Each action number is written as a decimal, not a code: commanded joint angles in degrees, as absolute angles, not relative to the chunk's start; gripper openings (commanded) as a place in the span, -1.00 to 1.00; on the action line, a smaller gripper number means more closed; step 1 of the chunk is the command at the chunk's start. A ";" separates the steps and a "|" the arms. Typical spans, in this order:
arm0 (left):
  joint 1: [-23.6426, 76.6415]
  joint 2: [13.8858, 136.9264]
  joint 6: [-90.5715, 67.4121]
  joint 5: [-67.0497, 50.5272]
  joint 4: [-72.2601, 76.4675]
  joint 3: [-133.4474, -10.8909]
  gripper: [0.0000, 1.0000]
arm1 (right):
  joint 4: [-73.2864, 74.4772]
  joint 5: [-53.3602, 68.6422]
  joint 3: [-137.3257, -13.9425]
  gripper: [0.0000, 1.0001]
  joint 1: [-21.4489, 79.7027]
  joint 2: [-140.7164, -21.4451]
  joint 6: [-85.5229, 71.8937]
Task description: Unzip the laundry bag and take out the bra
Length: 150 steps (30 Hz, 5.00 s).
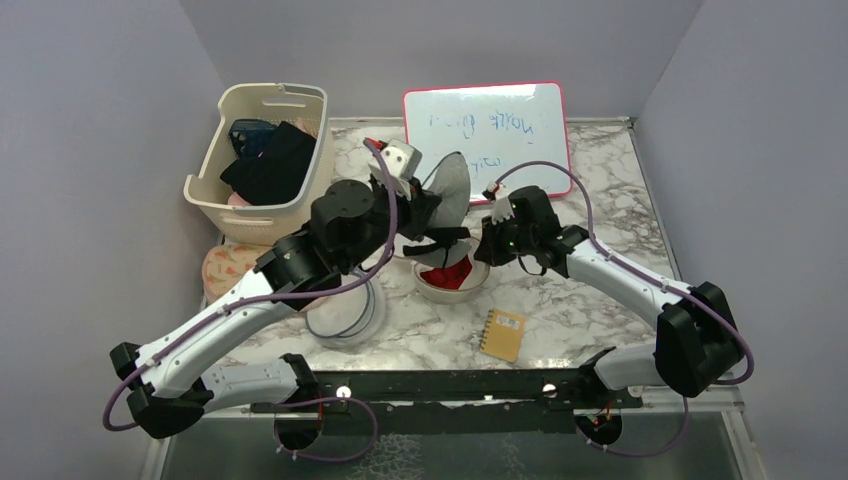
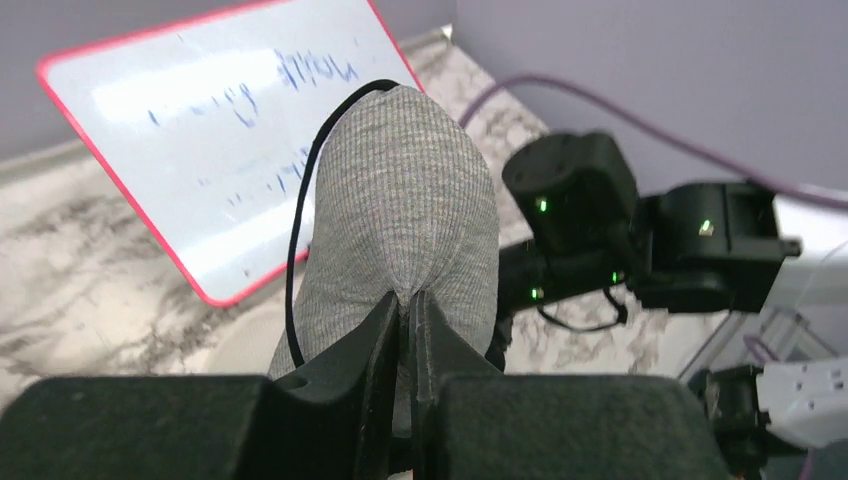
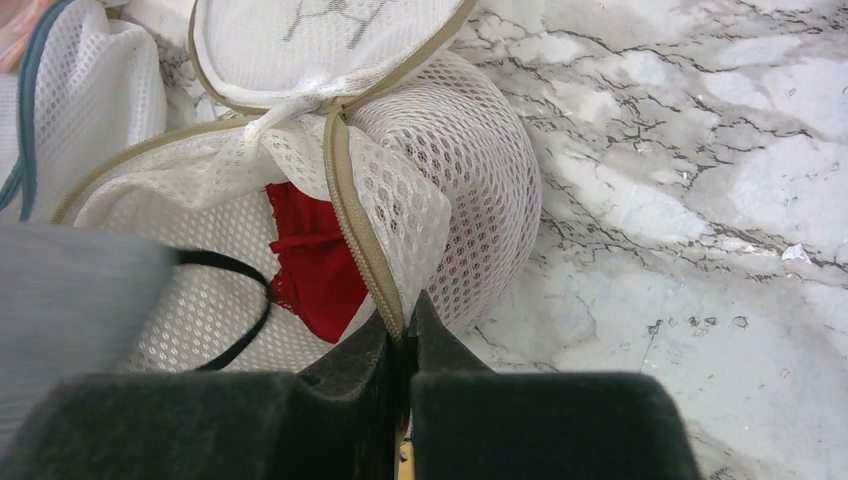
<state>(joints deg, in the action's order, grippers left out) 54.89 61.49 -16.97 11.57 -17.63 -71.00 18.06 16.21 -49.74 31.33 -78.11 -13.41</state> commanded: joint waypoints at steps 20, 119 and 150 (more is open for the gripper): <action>31.15 86.25 7.50 40.91 -18.95 -113.43 -1.00 | 16.60 18.49 -48.87 -0.98 31.55 -78.21 -12.75; 52.32 99.43 11.00 -21.15 -1.11 -58.83 -0.87 | 8.72 14.16 -39.20 -0.98 31.55 -63.85 -18.85; 55.42 100.93 -16.25 3.10 30.63 -42.42 0.12 | 9.40 17.52 -39.74 -0.98 31.55 -64.63 -19.13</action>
